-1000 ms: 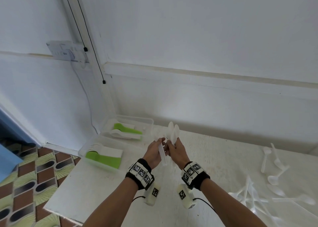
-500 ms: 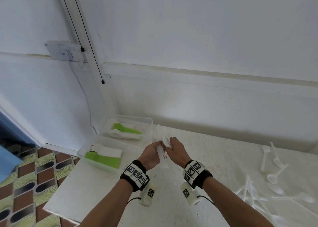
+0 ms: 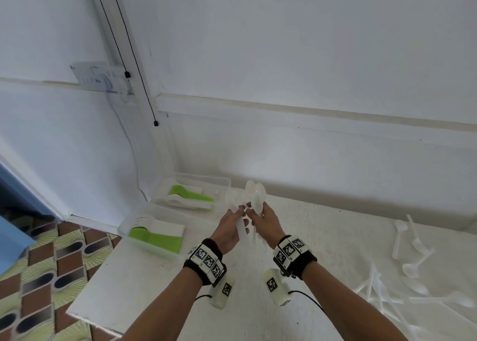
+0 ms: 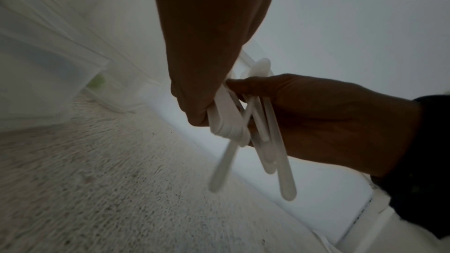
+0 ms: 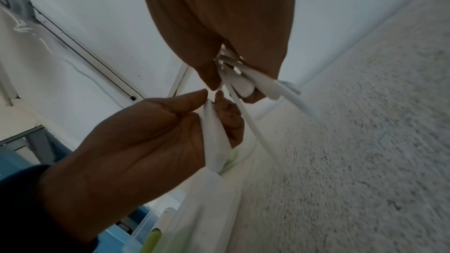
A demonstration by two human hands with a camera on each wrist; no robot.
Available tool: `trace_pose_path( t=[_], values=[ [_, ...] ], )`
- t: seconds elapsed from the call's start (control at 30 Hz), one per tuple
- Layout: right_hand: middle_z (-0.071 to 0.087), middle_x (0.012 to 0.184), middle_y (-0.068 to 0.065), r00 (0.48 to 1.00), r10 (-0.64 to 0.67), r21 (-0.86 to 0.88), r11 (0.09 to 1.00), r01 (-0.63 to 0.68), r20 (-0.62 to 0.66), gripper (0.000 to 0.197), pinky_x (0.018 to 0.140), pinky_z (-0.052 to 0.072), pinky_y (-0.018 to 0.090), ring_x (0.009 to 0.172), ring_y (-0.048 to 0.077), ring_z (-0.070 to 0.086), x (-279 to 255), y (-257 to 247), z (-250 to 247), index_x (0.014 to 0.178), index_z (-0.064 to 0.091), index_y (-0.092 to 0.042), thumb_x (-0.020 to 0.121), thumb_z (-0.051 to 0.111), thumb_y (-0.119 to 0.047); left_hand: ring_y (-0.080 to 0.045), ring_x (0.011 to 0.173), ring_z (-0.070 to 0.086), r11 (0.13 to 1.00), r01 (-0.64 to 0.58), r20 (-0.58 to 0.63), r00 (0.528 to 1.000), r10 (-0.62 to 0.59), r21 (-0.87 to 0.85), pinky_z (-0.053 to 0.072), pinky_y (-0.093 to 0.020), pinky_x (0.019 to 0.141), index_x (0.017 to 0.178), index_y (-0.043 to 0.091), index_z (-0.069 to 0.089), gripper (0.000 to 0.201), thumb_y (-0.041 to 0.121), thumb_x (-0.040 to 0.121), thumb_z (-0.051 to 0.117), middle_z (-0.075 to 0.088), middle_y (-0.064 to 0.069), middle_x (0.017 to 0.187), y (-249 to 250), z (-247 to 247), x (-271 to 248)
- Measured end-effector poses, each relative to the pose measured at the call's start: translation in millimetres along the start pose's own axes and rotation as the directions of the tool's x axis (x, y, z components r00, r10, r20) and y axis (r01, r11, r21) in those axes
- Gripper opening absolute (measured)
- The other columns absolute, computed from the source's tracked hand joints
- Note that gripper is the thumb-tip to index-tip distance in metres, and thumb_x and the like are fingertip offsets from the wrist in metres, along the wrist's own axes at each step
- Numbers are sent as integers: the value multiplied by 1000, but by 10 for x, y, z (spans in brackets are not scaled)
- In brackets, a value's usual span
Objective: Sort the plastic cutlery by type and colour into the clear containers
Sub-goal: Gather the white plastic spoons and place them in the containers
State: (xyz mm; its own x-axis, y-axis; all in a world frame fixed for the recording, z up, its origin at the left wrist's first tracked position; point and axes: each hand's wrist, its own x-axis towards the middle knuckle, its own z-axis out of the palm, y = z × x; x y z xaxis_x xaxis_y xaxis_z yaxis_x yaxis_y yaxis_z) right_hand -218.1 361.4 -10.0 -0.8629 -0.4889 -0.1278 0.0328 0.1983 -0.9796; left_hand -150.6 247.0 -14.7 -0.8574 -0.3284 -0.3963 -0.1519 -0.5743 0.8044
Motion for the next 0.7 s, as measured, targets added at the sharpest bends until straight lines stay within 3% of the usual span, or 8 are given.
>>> trace_pose_path(
  t=[0.13,0.23,0.33,0.43,0.5,0.57,0.63,0.7],
  values=[
    [77,98,-4,998,45,45,998,-44,-35,18,74,54,29,89,15,71,-32,40,34,110,73,-30,93,71,-35,-24,100,64,1000,6,71,997,-7,9,51,-36,84,129,11,55,27,22,109,41,70,-10,116,-10,65,-78],
    [78,94,-7,998,63,4,998,-63,-26,12,85,59,36,93,15,73,-27,70,19,100,77,-31,90,73,-35,-20,91,62,998,27,70,997,-30,50,50,-33,78,128,8,57,30,24,108,41,67,-9,108,-2,63,-98],
    [78,87,-2,995,96,-41,995,-96,12,21,86,61,44,88,19,74,-11,70,-12,95,78,-20,90,71,-39,-22,94,61,998,-2,79,997,-3,70,54,-31,73,134,5,56,35,26,107,46,64,-14,112,-15,62,-92],
    [70,75,4,987,102,43,993,-108,123,20,80,56,40,76,20,67,-45,-13,-42,91,73,-6,97,65,-23,-28,101,67,987,-92,86,993,81,129,57,-37,81,127,8,61,32,25,109,41,71,-15,114,-26,74,-92],
    [64,70,2,980,92,39,994,-100,175,18,73,51,33,70,16,60,-85,-84,-51,88,70,-9,100,59,-17,-28,90,68,980,-108,42,994,102,170,58,-43,79,117,7,65,32,24,109,39,71,-16,101,0,98,-100],
    [62,69,-1,980,72,14,997,-76,185,20,67,48,29,66,13,58,-110,-133,-28,90,68,-12,103,55,-22,-25,71,64,980,-90,3,996,91,175,57,-40,65,102,3,67,34,22,109,39,65,-16,80,27,115,-101],
    [65,74,1,985,62,9,998,-64,163,18,62,48,28,61,12,58,-90,-130,6,108,63,-12,104,53,-27,-22,57,57,983,-79,-45,995,88,164,52,-34,55,87,0,61,38,21,109,39,54,-15,69,45,105,-89],
    [67,85,8,990,64,-60,997,-57,127,23,58,49,26,62,13,60,-55,-102,16,120,49,-13,103,54,-28,-21,55,55,989,-77,-75,993,86,126,50,-32,53,87,1,57,33,21,108,42,52,-12,70,50,67,-70]
  ],
)
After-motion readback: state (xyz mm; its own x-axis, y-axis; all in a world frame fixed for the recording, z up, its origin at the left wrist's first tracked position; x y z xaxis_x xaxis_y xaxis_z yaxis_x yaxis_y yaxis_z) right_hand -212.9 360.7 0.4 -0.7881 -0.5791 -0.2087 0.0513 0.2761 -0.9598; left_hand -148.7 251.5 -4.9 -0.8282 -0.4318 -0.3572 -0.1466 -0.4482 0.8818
